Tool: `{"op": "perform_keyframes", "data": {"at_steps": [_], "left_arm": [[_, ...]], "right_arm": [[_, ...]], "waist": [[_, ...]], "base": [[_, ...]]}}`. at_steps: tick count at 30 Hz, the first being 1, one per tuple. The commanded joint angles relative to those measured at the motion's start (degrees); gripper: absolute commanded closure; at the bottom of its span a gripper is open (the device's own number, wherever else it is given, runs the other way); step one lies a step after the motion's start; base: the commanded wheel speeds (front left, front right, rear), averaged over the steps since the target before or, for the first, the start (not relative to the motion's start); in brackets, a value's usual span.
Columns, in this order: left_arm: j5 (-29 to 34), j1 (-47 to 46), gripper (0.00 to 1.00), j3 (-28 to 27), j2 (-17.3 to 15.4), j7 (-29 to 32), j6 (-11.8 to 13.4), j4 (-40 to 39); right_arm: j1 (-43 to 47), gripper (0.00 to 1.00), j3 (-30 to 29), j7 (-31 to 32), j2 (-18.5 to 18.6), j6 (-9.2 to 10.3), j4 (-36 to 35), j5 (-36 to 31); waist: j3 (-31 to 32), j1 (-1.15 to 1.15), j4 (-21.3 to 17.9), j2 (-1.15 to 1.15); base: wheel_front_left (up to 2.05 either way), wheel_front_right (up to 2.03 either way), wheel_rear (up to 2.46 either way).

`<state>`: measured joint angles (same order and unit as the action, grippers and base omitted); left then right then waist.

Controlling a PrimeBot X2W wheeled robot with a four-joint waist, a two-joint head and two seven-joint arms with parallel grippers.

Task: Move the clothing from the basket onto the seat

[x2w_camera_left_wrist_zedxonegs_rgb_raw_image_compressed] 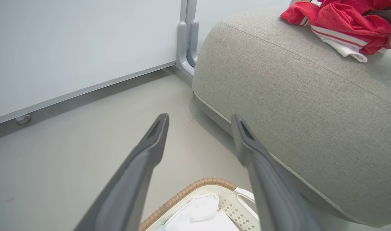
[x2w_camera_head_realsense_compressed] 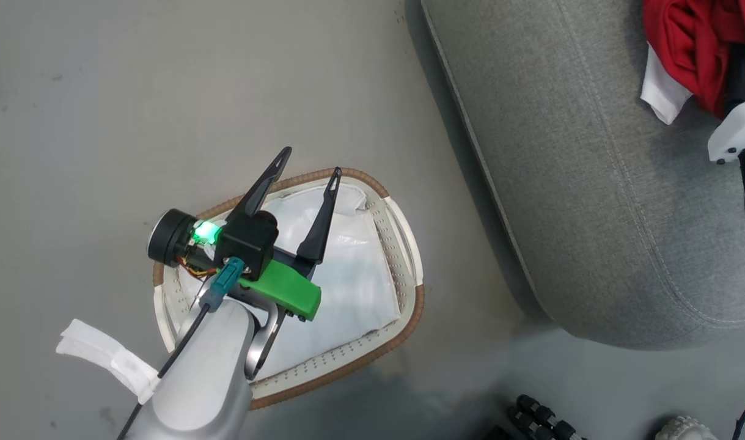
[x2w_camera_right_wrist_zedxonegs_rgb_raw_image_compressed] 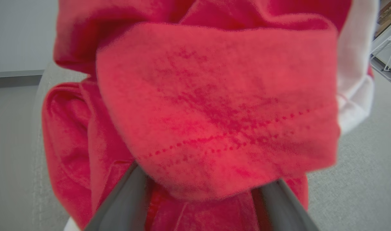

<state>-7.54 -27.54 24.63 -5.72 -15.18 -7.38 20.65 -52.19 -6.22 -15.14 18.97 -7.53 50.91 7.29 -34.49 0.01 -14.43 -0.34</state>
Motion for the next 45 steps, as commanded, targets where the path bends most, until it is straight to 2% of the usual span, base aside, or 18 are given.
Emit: {"op": "perform_keyframes", "data": {"at_steps": [1, 7, 12, 16, 23, 33, 45], "left_arm": [[-0.61, 1.22, 0.00, -0.63, 0.09, 0.06, -0.18, 0.11], [-0.69, 3.78, 0.00, -3.92, 0.57, 0.06, 0.01, 0.92], [-0.74, 6.96, 0.00, -7.52, 1.05, 0.05, 0.73, 1.15], [-0.53, 9.40, 0.00, -11.01, 1.37, 0.05, 1.71, 0.71], [0.09, 12.25, 0.00, -17.73, 1.90, 0.05, 3.64, 0.05], [1.06, 15.40, 0.00, -25.66, 2.36, 0.06, 4.98, 0.96], [-0.87, 20.38, 0.00, -30.17, 2.73, 0.05, 4.79, 1.98]], "right_arm": [[2.02, 0.00, -0.67, 0.00, 0.03, 0.08, -1.23, 0.47], [9.18, 0.00, -1.48, -0.02, -1.33, 0.08, -7.92, -0.06], [15.18, 0.00, 0.29, -0.03, -2.83, 0.08, -12.72, 0.59], [19.00, 0.00, 2.23, -0.02, -4.59, 0.08, -17.00, 2.18], [23.09, 0.00, 7.21, -0.02, -9.10, 0.08, -23.20, 4.24], [25.99, 0.00, 11.07, -0.02, -13.58, 0.08, -24.79, 3.88], [31.93, 0.00, 11.33, -0.03, -15.15, 0.08, -24.14, 4.14]], "waist": [[3.39, -0.01, -1.59, 0.34], [8.47, -0.01, -2.58, 0.34], [12.81, -0.01, -2.39, 0.34], [15.40, -0.01, -1.03, 0.34], [18.33, -0.01, 3.54, 0.34], [21.25, -0.01, 9.48, 0.34], [24.91, -0.01, 11.70, 0.34]], "base": [[0.00, 0.00, 0.00], [0.00, 0.00, 0.00], [0.00, 0.00, 0.00], [0.00, 0.00, 0.00], [0.00, 0.00, 0.00], [0.00, 0.00, 0.00], [0.00, 0.00, 0.00]]}}
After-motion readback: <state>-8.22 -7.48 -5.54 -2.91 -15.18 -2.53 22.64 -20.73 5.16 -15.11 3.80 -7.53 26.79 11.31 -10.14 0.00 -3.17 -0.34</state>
